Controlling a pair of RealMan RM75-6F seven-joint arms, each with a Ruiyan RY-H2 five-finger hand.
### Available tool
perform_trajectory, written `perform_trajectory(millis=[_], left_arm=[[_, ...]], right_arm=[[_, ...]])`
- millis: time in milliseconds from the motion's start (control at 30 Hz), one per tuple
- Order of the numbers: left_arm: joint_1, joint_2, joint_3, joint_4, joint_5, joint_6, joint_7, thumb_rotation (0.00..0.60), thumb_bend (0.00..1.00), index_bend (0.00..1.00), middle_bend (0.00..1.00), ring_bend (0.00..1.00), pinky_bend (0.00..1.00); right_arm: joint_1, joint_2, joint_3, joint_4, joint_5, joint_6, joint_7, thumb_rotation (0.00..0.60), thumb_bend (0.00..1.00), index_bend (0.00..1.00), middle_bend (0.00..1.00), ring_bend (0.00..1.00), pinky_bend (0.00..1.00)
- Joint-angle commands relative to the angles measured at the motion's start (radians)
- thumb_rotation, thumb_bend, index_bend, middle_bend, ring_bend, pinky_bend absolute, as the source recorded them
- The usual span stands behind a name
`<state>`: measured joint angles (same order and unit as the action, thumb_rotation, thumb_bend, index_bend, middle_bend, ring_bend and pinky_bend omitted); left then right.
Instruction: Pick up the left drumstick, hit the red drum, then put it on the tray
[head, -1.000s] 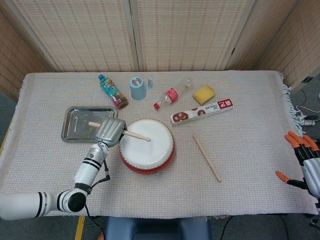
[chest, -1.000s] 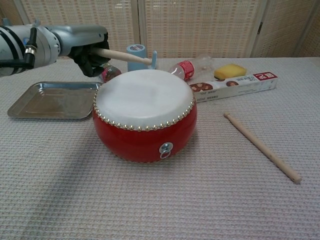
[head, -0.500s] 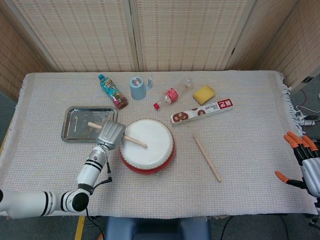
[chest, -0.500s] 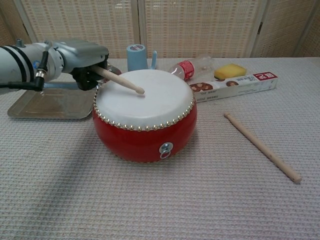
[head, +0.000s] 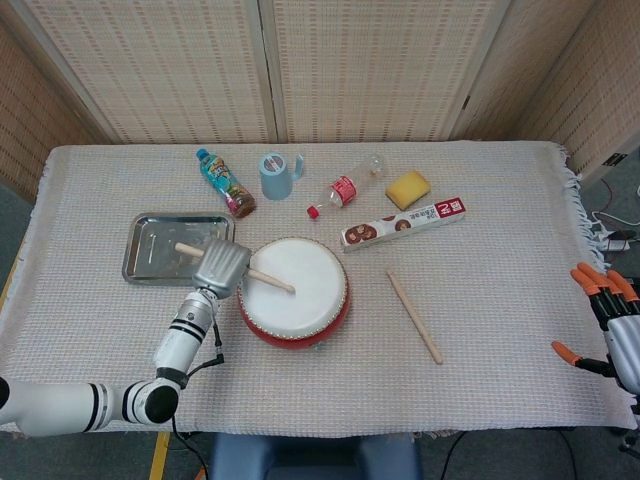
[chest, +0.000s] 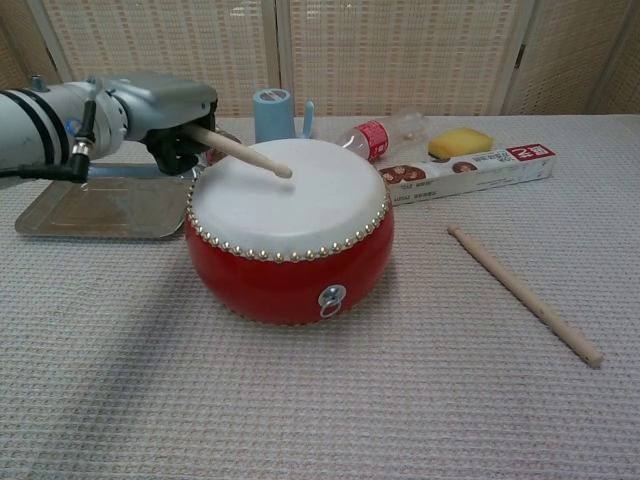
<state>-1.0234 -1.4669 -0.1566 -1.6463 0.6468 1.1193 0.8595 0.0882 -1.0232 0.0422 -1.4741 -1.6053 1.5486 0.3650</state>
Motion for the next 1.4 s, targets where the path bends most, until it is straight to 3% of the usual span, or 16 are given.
perform_trajectory(millis=[33, 267, 400, 533, 600, 667, 800, 867, 1000, 1100, 1267, 1400], left_arm=[[-0.009, -0.013, 0.014, 0.009, -0.015, 0.01, 0.029, 0.6, 0.83, 1.0, 1.0, 1.0, 1.0], [0.05, 0.066, -0.103, -0.082, -0.015, 0.007, -0.195, 0.6, 0.83, 1.0, 1.0, 1.0, 1.0], [0.056, 0.078, -0.115, -0.086, -0.014, 0.001, -0.222, 0.6, 0.83, 1.0, 1.0, 1.0, 1.0], [0.04, 0.052, -0.084, -0.049, -0.008, -0.012, -0.182, 0.6, 0.83, 1.0, 1.0, 1.0, 1.0], [-0.001, -0.012, 0.004, 0.043, 0.015, -0.019, -0.035, 0.6, 0.83, 1.0, 1.0, 1.0, 1.0], [-0.015, -0.047, 0.03, 0.081, 0.002, 0.0, 0.039, 0.6, 0.83, 1.0, 1.0, 1.0, 1.0], [-0.014, -0.053, 0.021, 0.077, -0.039, 0.018, 0.069, 0.6, 0.83, 1.0, 1.0, 1.0, 1.0], [-0.003, -0.032, -0.001, 0.057, -0.038, 0.023, 0.035, 0.6, 0.83, 1.0, 1.0, 1.0, 1.0], [0.053, 0.026, -0.098, -0.011, -0.046, 0.016, -0.163, 0.6, 0.83, 1.0, 1.0, 1.0, 1.0], [0.087, 0.074, -0.143, -0.019, -0.066, -0.01, -0.265, 0.6, 0.82, 1.0, 1.0, 1.0, 1.0], [0.127, 0.098, -0.153, 0.065, -0.095, -0.045, -0.349, 0.6, 0.82, 1.0, 1.0, 1.0, 1.0], [0.144, 0.069, -0.13, 0.221, -0.08, -0.103, -0.399, 0.6, 0.82, 1.0, 1.0, 1.0, 1.0]], right_arm=[[0.001, -0.001, 0.0, 0.002, -0.001, 0.0, 0.002, 0.6, 0.16, 0.0, 0.01, 0.0, 0.0], [0.0, -0.001, 0.0, 0.004, -0.004, 0.005, 0.005, 0.6, 0.16, 0.0, 0.01, 0.0, 0.0], [0.001, -0.002, 0.0, 0.004, -0.003, 0.003, 0.004, 0.6, 0.16, 0.0, 0.01, 0.0, 0.0], [0.002, -0.004, 0.0, 0.004, -0.003, 0.0, 0.003, 0.6, 0.16, 0.0, 0.01, 0.0, 0.0], [0.003, -0.003, -0.001, 0.001, -0.005, -0.001, -0.002, 0.6, 0.16, 0.0, 0.01, 0.0, 0.0], [0.002, -0.002, -0.001, -0.002, -0.002, -0.002, -0.005, 0.6, 0.16, 0.0, 0.01, 0.0, 0.0], [-0.002, 0.001, 0.0, -0.004, 0.004, 0.001, -0.005, 0.6, 0.15, 0.0, 0.01, 0.0, 0.0], [-0.001, 0.001, 0.001, -0.004, 0.003, 0.001, -0.005, 0.6, 0.16, 0.0, 0.01, 0.0, 0.0], [0.003, 0.001, 0.001, -0.006, -0.001, -0.002, -0.007, 0.6, 0.16, 0.0, 0.01, 0.0, 0.0], [0.003, 0.005, 0.001, -0.01, -0.002, -0.002, -0.009, 0.6, 0.16, 0.0, 0.01, 0.0, 0.0], [-0.003, 0.016, 0.002, -0.025, -0.003, 0.011, -0.021, 0.6, 0.16, 0.0, 0.01, 0.0, 0.0], [-0.005, 0.023, 0.002, -0.039, -0.006, 0.015, -0.037, 0.6, 0.16, 0.0, 0.01, 0.0, 0.0]])
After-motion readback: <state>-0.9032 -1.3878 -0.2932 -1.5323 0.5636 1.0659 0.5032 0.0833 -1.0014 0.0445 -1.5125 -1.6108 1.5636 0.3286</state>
